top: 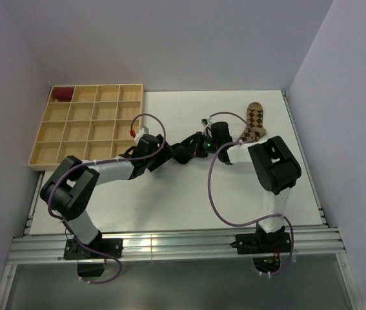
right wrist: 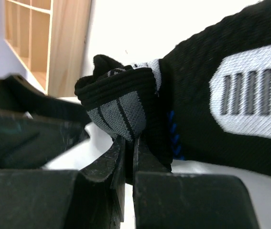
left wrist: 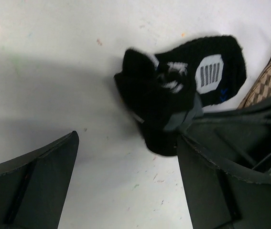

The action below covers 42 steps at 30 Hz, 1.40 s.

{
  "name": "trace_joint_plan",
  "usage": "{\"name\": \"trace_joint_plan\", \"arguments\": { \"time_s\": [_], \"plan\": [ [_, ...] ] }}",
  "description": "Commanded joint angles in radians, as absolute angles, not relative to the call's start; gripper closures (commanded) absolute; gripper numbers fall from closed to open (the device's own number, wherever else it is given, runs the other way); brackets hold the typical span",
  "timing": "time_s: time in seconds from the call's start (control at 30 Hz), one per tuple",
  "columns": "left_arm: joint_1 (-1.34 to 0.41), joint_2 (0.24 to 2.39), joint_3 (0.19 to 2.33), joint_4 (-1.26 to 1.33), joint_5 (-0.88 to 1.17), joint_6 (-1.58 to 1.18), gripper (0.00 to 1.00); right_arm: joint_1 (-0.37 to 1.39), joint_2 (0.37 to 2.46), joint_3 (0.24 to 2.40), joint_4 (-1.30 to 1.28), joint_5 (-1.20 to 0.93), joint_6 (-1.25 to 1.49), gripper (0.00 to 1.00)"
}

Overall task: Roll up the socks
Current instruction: Roll the sock at the center of the board.

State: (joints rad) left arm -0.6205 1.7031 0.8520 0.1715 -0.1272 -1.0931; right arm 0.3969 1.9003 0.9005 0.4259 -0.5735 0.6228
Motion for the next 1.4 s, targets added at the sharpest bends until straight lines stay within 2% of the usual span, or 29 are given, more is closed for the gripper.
{"name": "trace_joint_plan", "arguments": {
  "time_s": [0.0, 0.3, 0.47, 1.1, 1.37],
  "plan": [
    [-0.632, 1.652, 0.816, 0.199, -0.100, -1.052, 0.11, 0.373, 1.983, 0.932, 0.259, -0.604, 0.647, 1.00],
    [-0.617, 1.655, 0.750, 0.411, -0.080, -0.989, 0.13, 0.341, 2.036, 0.999, 0.169, -0.618, 0.667, 1.00],
    [-0.594, 1.680, 0.750, 0.514, -0.055, -0.963, 0.10, 0.337, 2.036, 1.008, 0.135, -0.603, 0.666, 1.00],
    [-0.581, 1.913, 0.976, 0.370, -0.046, -0.896, 0.14, 0.333, 2.060, 0.974, 0.161, -0.617, 0.703, 1.00],
    [-0.580, 1.968, 1.031, 0.293, -0.051, -0.903, 0.22, 0.331, 2.069, 0.969, 0.163, -0.609, 0.698, 1.00]
  ]
}}
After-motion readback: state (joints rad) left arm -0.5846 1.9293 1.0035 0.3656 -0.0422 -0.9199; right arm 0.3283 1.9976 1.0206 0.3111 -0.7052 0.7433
